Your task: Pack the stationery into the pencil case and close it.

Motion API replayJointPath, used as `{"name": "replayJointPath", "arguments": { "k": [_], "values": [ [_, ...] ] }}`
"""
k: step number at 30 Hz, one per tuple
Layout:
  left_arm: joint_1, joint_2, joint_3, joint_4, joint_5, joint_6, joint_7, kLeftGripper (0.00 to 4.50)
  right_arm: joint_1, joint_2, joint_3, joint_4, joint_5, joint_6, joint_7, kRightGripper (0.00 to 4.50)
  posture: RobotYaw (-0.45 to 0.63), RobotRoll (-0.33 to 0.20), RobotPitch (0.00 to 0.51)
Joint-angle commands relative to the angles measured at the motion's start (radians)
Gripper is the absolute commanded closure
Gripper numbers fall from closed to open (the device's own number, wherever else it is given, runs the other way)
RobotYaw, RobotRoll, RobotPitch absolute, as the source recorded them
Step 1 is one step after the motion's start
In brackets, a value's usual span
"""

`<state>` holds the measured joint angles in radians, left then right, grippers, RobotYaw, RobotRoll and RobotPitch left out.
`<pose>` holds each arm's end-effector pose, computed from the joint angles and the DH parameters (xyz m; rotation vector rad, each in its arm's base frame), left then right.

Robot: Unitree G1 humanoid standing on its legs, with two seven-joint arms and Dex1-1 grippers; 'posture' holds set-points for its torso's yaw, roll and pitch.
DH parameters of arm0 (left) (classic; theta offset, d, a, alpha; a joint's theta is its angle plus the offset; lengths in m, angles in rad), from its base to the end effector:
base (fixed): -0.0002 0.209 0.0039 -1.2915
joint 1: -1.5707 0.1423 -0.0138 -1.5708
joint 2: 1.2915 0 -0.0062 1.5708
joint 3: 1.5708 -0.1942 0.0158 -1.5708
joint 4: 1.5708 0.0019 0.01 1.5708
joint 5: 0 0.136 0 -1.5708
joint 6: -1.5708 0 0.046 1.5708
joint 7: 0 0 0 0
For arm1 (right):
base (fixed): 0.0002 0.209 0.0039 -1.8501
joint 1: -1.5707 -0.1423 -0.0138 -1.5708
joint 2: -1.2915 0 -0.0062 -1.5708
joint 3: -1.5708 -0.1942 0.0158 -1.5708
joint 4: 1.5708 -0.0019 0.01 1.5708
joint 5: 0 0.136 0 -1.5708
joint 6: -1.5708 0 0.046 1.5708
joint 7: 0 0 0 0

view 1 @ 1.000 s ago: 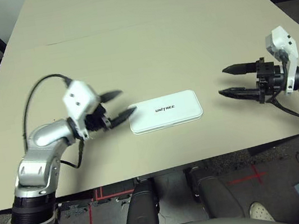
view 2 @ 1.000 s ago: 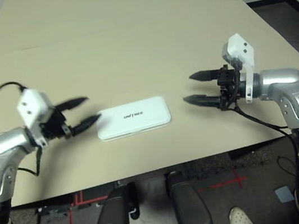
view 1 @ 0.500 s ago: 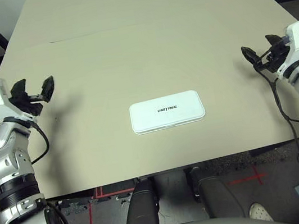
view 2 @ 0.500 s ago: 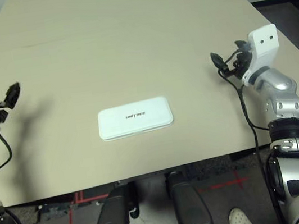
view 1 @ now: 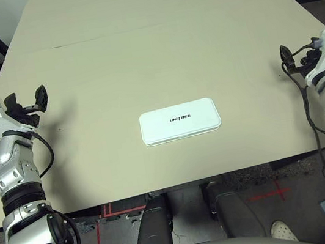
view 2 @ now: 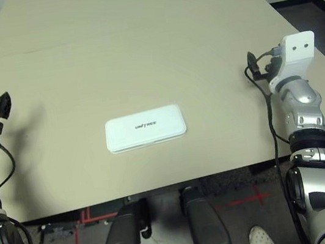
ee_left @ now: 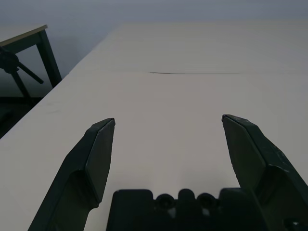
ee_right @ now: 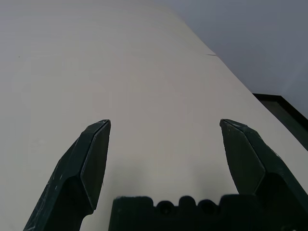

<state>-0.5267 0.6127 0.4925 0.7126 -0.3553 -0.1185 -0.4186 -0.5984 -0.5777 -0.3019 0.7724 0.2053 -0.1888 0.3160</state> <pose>0.2608 0.3597 0.1225 -0.0124 -0.2089 0.1766 0.2893 -0.3245 0.1194 -0.1759 -0.1364 -0.1110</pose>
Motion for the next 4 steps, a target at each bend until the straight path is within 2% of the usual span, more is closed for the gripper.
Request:
{"name": "replayJointPath", "arguments": {
  "k": [1, 4],
  "values": [
    [-0.003, 0.012, 0.005, 0.026, 0.006, -0.020, 0.009, 0.02, 0.004, -0.015, -0.026, 0.004, 0.008, -0.007, -0.004, 0.00, -0.06, 0.000, 0.195],
    [-0.007, 0.010, -0.002, 0.024, 0.006, -0.019, 0.008, 0.02, 0.005, -0.017, -0.027, 0.007, 0.008, -0.007, 0.001, 0.00, -0.06, 0.000, 0.195]
  ]
}}
